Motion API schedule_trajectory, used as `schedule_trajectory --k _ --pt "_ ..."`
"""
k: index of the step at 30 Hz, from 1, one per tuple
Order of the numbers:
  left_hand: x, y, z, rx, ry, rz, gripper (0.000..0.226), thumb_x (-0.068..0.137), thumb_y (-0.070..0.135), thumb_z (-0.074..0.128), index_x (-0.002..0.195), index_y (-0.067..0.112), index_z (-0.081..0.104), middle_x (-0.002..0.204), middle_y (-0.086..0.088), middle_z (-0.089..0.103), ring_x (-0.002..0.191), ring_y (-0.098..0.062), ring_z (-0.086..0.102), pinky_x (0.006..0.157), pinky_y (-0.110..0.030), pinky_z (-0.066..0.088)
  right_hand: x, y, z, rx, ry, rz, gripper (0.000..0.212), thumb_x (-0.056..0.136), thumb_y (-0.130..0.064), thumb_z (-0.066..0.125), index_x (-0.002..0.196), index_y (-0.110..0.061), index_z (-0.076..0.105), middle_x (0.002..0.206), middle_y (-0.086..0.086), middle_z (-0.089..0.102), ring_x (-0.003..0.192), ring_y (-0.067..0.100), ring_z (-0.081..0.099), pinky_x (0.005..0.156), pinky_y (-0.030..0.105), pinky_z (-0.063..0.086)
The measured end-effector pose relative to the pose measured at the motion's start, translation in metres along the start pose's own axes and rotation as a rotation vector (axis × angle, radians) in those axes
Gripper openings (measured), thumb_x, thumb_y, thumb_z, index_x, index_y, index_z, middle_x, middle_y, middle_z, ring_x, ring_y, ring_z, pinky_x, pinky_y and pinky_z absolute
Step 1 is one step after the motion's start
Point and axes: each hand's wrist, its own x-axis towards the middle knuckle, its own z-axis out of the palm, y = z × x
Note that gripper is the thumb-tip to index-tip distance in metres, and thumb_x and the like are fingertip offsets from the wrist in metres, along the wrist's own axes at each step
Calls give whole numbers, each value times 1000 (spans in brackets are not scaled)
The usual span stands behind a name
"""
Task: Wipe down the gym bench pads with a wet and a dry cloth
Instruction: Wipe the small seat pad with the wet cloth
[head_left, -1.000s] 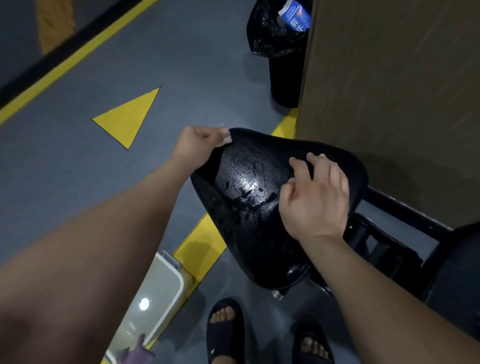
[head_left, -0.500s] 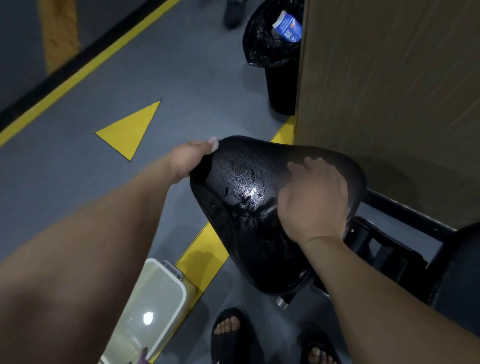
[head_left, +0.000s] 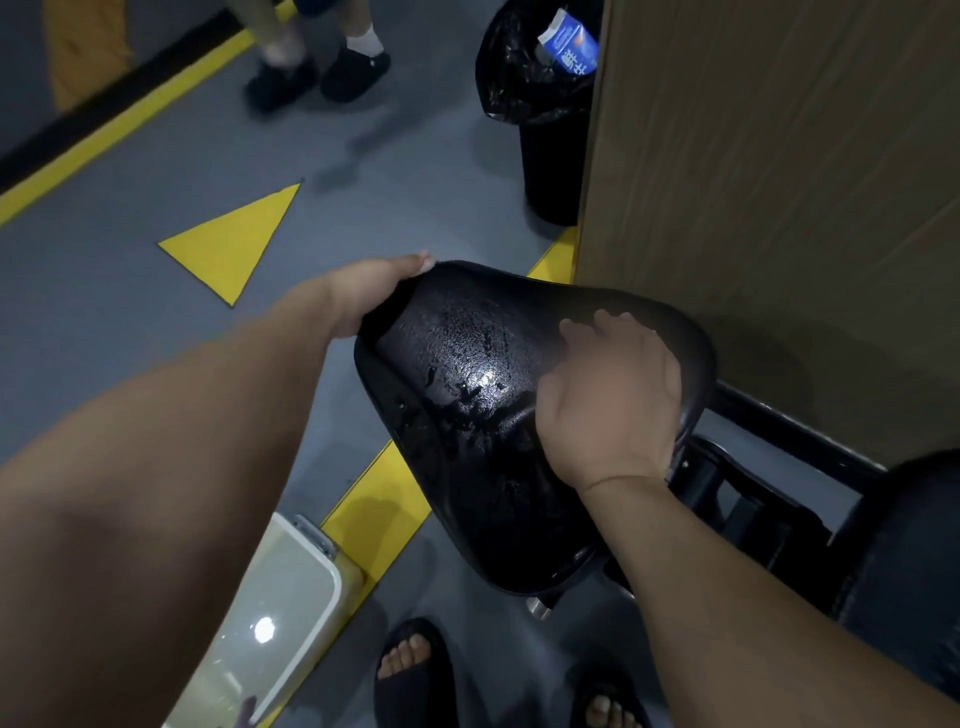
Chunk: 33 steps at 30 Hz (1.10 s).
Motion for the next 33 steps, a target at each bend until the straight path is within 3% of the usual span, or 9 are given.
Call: schedule_trajectory --k 7,12,15,20,24,26,28,30,33 --pt "-39 -55 6 -334 166 144 29 106 36 50 126 24 67 115 13 74 107 -1 68 99 -24 51 -2 -3 0 -42 12 -10 46 90 -30 44 128 -19 67 135 11 57 132 32 47 118 48 29" --pt "-61 -87 35 -459 444 295 41 104 25 57 145 19 55 123 27 63 119 5 57 118 -27 34 -2 -3 0 -44 44 -24 42 89 -29 46 124 -19 69 130 12 59 124 34 51 114 51 34" --pt "-78 -100 58 -510 480 322 49 106 23 51 154 19 39 154 14 44 136 2 43 121 -27 31 -2 -3 0 -48 54 -26 41 89 -28 47 123 -19 69 130 12 59 124 35 51 111 50 35" --pt "-114 -117 111 -458 582 281 57 102 31 50 156 21 36 157 11 39 143 -1 36 124 -32 25 -1 -4 0 -52 59 -24 42 90 -27 46 124 -20 68 131 12 59 124 35 51 110 49 36" --pt "-115 -120 117 -241 622 224 53 108 30 44 158 24 31 153 -1 49 142 -17 44 108 -21 33 -3 -2 -2 -63 36 -38 41 92 -28 45 127 -21 66 133 10 57 125 32 50 112 47 34" --pt "-105 -113 99 -357 578 201 55 108 32 45 160 25 28 138 13 58 128 -8 54 100 -15 35 -2 0 -1 -73 40 -38 41 92 -29 45 127 -22 66 133 9 58 123 31 50 111 46 35" --pt "-97 -109 86 -517 545 194 58 108 31 44 161 23 23 149 15 48 133 -2 47 111 -18 33 -1 0 0 -89 40 -34 41 92 -29 44 126 -23 66 132 9 58 121 31 51 109 46 36" --pt "-106 -107 96 -513 569 188 58 108 32 44 161 25 23 158 13 36 142 -3 37 109 -13 28 -1 -2 0 -99 35 -35 42 91 -29 44 125 -22 67 131 9 59 120 32 52 107 47 37" --pt "-136 -117 132 -445 602 185 54 108 32 44 159 31 28 143 15 49 130 -3 46 97 -11 36 -1 -5 -1 -94 34 -30 43 90 -28 43 124 -22 67 130 10 59 120 33 53 105 49 39"
